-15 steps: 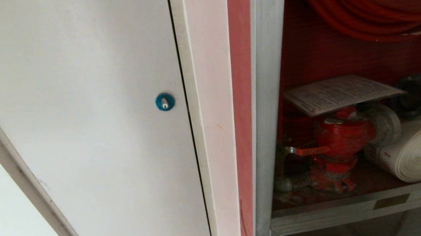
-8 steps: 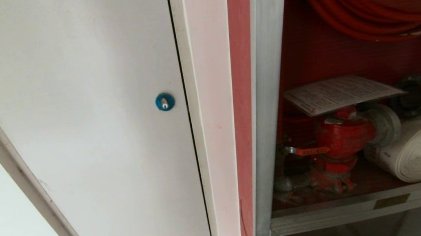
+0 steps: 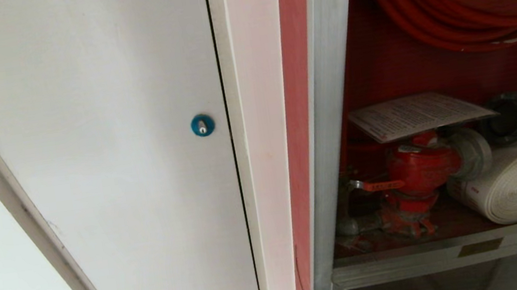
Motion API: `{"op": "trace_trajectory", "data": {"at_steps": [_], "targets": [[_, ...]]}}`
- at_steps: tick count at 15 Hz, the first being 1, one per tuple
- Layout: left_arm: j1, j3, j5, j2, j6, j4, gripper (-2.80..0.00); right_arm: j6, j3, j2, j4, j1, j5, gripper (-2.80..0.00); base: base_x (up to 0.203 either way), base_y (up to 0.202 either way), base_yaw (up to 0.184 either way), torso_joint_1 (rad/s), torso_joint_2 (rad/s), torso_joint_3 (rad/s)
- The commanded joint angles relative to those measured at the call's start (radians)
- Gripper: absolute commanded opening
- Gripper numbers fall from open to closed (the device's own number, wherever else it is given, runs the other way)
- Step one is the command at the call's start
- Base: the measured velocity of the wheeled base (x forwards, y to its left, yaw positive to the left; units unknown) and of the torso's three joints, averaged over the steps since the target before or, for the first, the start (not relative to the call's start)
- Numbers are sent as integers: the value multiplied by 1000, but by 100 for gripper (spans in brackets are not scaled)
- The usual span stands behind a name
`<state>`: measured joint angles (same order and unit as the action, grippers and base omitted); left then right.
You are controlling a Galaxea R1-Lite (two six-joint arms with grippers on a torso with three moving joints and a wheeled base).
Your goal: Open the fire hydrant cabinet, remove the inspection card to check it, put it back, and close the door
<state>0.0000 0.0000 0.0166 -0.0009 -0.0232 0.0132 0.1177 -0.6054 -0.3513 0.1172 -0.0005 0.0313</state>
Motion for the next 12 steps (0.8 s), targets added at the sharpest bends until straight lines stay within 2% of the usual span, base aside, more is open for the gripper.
{"op": "trace_trajectory", "data": {"at_steps": [1,12], "targets": [[0,6,0,0,0,1,-280,-4,77,125,-1,-32,16,-280,0,0,0,0,0,0],[0,6,0,-1,0,1,-280,-98,455,343,-22,-5,46,-280,0,0,0,0,0,0]]}}
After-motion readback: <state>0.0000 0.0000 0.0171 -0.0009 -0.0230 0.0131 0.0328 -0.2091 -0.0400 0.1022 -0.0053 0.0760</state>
